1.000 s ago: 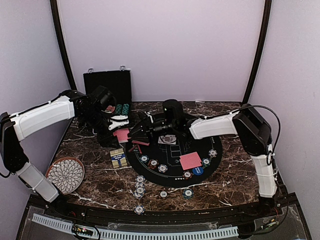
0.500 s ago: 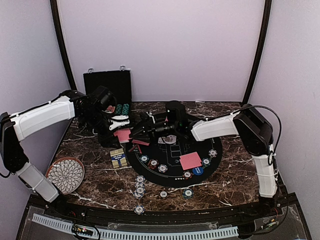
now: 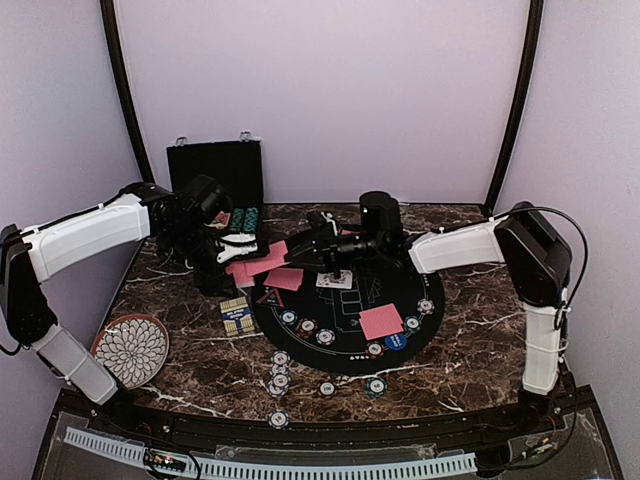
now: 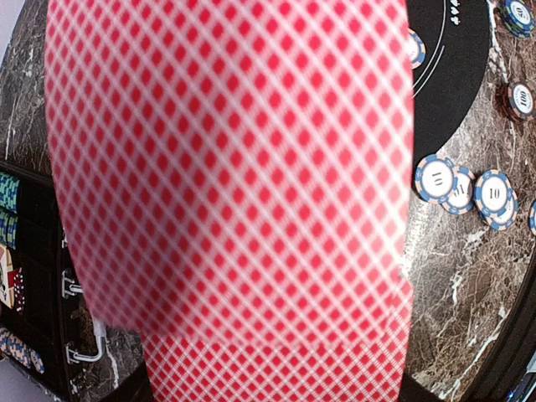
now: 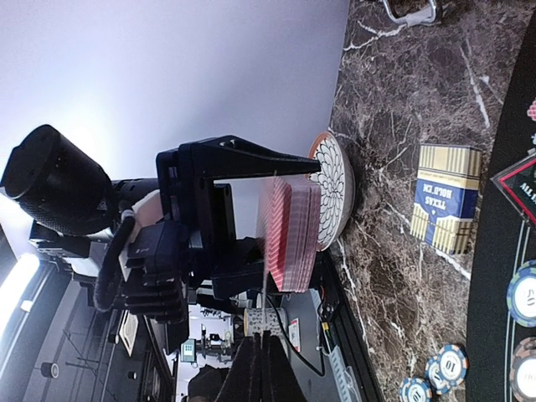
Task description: Distribute texas hold em gaming equipment
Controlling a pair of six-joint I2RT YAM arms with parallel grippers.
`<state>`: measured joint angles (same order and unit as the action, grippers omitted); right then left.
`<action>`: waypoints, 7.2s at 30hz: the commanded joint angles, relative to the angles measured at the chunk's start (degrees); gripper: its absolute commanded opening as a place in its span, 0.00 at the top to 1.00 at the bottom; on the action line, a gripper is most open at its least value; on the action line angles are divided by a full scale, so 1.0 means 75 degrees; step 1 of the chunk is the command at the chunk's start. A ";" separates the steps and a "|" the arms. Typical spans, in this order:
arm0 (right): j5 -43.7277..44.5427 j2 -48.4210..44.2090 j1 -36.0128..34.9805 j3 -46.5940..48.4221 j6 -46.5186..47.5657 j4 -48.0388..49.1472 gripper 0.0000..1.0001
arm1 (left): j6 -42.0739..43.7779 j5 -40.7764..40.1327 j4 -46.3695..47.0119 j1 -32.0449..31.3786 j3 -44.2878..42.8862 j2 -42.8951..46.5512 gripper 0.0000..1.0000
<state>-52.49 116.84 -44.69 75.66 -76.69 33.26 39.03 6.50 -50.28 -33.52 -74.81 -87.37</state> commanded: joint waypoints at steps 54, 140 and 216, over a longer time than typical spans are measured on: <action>1.2085 0.3296 -0.1471 0.7576 0.6993 -1.5098 1.00 | 0.0129 -0.0110 -0.0151 0.0262 0.0182 0.0505 1.00; 0.3111 -0.1066 0.0402 0.0512 0.4354 -0.5330 0.21 | 0.0081 0.0080 -0.0277 0.0262 0.0104 0.0509 1.00; 0.1061 0.0441 -0.0560 0.1490 0.2159 -0.2172 0.15 | -0.0156 0.0498 -0.0361 0.0266 -0.0368 0.0488 1.00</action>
<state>-47.90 126.10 -51.16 88.68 -68.14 21.56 38.11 9.80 -52.60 -31.97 -76.36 -86.00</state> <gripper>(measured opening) 0.832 0.671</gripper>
